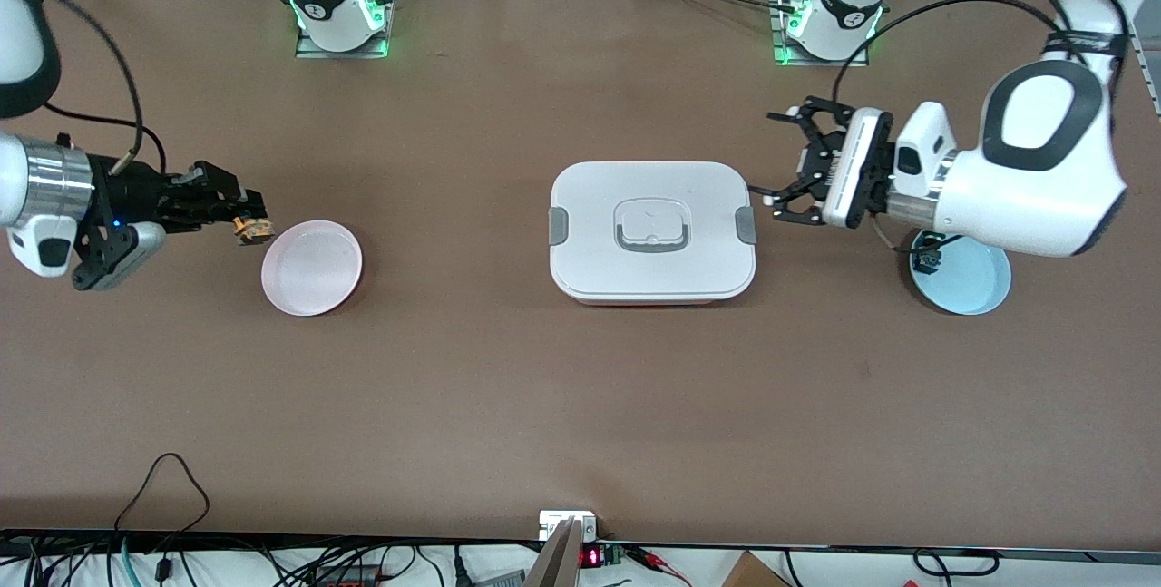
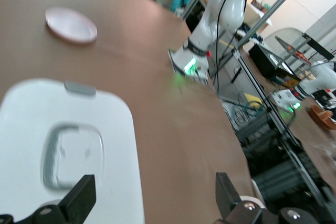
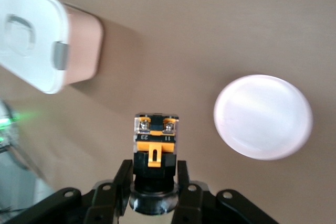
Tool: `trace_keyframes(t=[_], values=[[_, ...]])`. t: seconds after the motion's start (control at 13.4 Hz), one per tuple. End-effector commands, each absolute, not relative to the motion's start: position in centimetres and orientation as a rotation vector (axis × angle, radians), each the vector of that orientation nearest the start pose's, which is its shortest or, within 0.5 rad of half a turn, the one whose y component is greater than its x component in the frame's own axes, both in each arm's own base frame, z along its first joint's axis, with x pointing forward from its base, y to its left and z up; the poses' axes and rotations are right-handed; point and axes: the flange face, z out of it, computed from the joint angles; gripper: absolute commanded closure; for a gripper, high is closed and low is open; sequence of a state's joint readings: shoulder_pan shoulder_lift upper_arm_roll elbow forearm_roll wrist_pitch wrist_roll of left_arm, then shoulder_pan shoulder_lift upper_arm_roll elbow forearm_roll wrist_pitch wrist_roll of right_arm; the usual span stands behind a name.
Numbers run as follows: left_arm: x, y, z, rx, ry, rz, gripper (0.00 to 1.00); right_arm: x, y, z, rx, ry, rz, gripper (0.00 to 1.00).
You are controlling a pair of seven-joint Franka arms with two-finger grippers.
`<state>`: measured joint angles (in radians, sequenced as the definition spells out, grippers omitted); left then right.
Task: Transfer orange switch to right arm and place
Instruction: 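Carry the switch toward the white plate while the left gripper withdraws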
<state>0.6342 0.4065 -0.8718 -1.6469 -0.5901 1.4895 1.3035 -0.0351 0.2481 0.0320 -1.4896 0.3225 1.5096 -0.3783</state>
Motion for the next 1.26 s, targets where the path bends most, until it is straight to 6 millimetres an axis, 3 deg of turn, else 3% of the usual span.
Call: trace_keyframes(t=[0.0, 0.15, 0.3, 0.37, 0.59, 0.82, 1.12, 1.19], values=[[57.4, -13.0, 49.3, 1.767, -1.441, -0.079, 0.00, 59.3, 4.5, 55.8, -2.930, -0.476, 0.181, 1.00], [57.7, -11.7, 52.4, 1.956, -1.327, -0.202, 0.00, 57.6, 4.8, 56.7, -3.032, -0.386, 0.134, 1.00], [58.1, -10.3, 55.7, 2.224, -1.267, -0.238, 0.00, 55.1, 4.6, 55.5, -3.074, -0.332, 0.062, 1.00], [56.9, -11.7, 57.4, 2.351, -1.259, -0.263, 0.00, 54.1, 4.5, 54.3, -3.081, -0.330, 0.048, 1.00], [57.0, -11.7, 57.1, 2.585, -1.061, -0.349, 0.00, 53.7, 4.4, 51.0, -3.083, -0.319, 0.026, 1.00], [56.5, -8.9, 58.2, 2.827, -0.693, -0.261, 0.00, 53.7, 4.5, 45.1, -3.087, -0.305, -0.023, 1.00], [54.7, -7.6, 59.0, 2.995, -0.093, -0.155, 0.00, 54.0, 4.7, 35.7, -3.086, -0.296, -0.063, 1.00], [54.6, -7.2, 59.2, 3.017, -0.033, -0.150, 0.00, 53.8, 4.7, 33.6, -3.088, -0.292, -0.092, 1.00]])
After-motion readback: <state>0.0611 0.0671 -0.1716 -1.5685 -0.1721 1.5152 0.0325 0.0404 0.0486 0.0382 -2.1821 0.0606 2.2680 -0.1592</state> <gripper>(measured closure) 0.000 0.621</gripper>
